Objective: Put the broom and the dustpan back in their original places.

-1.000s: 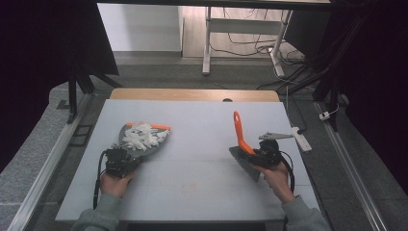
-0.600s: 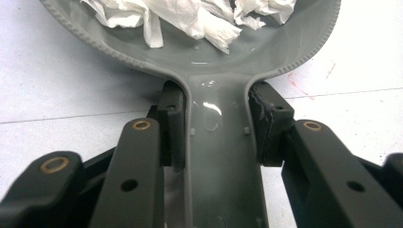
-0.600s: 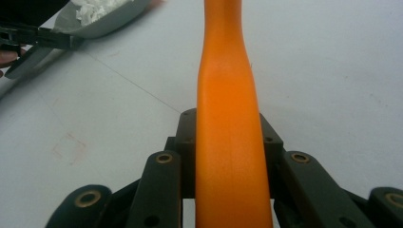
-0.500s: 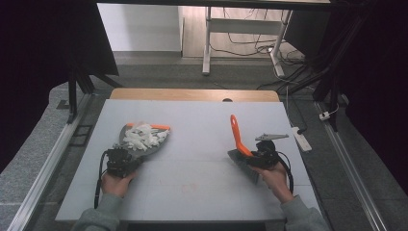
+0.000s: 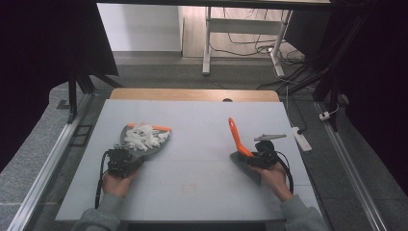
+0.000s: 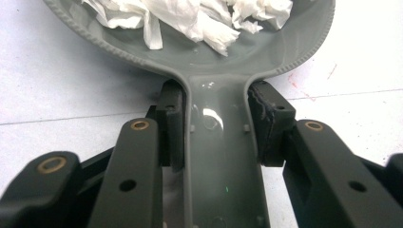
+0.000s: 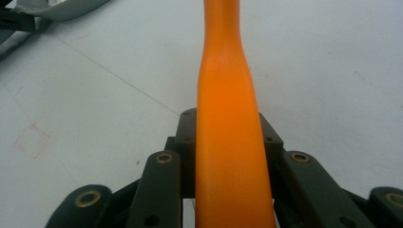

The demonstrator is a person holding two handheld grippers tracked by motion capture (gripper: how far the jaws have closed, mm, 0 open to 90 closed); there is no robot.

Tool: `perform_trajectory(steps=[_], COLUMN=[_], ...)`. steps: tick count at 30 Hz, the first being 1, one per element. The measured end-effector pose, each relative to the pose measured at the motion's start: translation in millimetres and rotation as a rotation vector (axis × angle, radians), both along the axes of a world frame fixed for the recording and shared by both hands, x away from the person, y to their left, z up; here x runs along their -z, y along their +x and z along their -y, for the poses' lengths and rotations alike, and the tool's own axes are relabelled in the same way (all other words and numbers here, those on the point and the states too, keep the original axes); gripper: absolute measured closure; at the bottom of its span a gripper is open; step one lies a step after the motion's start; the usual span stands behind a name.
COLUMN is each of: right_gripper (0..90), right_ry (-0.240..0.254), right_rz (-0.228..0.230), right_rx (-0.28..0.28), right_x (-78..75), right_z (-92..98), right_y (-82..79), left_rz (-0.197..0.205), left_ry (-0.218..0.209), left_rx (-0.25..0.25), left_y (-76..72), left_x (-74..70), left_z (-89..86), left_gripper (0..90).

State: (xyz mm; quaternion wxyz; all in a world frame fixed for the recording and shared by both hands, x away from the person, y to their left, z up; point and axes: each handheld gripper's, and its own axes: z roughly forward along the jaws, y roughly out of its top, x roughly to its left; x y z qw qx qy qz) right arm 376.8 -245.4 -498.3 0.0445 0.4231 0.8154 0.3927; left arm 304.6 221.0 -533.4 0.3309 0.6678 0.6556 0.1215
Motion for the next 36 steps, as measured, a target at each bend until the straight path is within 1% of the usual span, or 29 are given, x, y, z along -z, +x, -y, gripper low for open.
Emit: perform_trajectory(steps=[4,8,11,15,18,20,22,25,27,30,31,36], right_gripper=[70.3,70.2,69.9,69.5,67.1,65.1,63.3,61.1,58.8,56.9,56.4,52.4], right_ry=[-0.012,-0.04,-0.053,-0.07,-0.087,-0.096,-0.1,-0.102,-0.105,-0.114,-0.107,-0.124], right_rz=[0.005,0.018,0.02,0.026,0.032,0.032,0.028,0.018,0.014,0.008,-0.004,-0.011], right_rx=[0.011,0.022,0.029,0.027,0.029,0.032,0.038,0.04,0.045,0.062,0.071,0.094], right_x=[1.2,1.6,1.7,1.8,1.6,1.7,1.8,2.5,2.7,3.2,3.5,4.3], right_z=[1.9,3.9,4.8,5.6,6.3,7.9,9.1,11.3,12.5,14.6,15.2,16.1], right_y=[2.9,5.8,7.5,9.3,10.7,12.4,13.4,16.0,17.2,19.3,20.0,22.3], left_rz=[0.006,0.027,0.044,0.069,0.073,0.075,0.063,0.063,0.074,0.088,0.087,0.09], left_ry=[0.002,0.028,0.051,0.056,0.059,0.069,0.101,0.134,0.147,0.142,0.139,0.13], left_rx=[0.011,0.019,0.023,0.042,0.056,0.069,0.092,0.111,0.109,0.094,0.09,0.08], left_y=[-0.2,-2.4,-5.6,-11.3,-14.9,-17.2,-19.8,-23.7,-25.8,-27.6,-27.8,-28.6], left_x=[-0.3,-3.3,-6.9,-12.7,-15.7,-16.9,-17.2,-17.0,-18.5,-20.5,-20.5,-20.9], left_z=[0.5,0.5,-0.2,-2.4,-2.0,-1.1,1.0,2.7,1.0,-5.8,-8.2,-16.0], left_gripper=[51.9,41.3,36.1,34.0,32.9,31.3,28.8,25.4,23.5,23.5,23.5,23.6])
